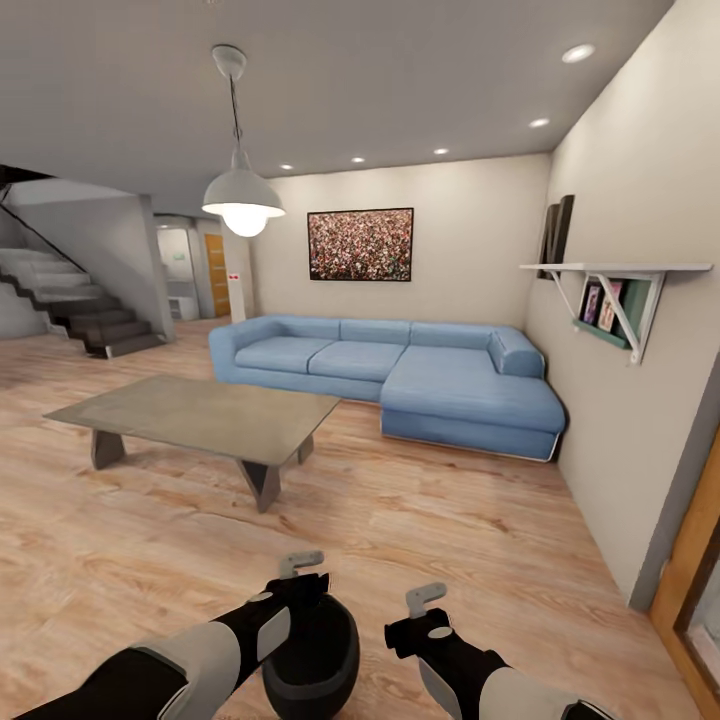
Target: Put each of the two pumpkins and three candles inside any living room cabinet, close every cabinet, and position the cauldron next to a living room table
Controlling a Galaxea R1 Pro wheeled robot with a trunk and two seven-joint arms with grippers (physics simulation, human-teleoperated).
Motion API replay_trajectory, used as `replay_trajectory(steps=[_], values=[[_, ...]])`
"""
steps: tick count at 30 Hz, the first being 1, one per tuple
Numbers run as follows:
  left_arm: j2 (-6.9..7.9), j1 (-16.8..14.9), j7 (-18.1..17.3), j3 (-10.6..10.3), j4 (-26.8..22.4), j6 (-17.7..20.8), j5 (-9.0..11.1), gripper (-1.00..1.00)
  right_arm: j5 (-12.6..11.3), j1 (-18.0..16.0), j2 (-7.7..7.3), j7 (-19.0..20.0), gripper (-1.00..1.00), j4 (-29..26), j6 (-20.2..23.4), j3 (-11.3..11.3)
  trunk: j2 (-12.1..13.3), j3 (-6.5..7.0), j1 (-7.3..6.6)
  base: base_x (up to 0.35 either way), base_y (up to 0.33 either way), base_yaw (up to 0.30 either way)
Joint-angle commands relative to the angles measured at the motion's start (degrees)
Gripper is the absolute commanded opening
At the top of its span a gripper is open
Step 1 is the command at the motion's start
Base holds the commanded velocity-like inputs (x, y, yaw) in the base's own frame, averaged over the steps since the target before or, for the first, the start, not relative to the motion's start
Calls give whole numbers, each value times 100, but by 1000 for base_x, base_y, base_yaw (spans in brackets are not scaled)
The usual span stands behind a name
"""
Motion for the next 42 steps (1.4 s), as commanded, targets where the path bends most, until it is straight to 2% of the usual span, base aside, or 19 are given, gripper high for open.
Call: replay_trajectory(steps=[1, 15, 34, 42], values=[[-5, -10, 4, -48, 23, -37, 39, 100, -33, -3, 0, -29, 100, -4, 11, 40, -3, -6, -1, 0, 0, 291], [-5, -10, 7, -48, 23, -32, 39, 100, -33, -3, 0, -29, 100, -5, 11, 43, -3, -6, -1, 0, -12, 291], [-5, -10, 3, -48, 23, -36, 39, 100, -33, -3, 0, -29, 100, -6, 11, 49, -3, -93, -1, 0, -278, 255], [-5, -10, 6, -48, 23, -37, 39, 100, -32, -3, 0, -29, 100, -6, 11, 49, -3, -150, -1, 0, -44, 210]])
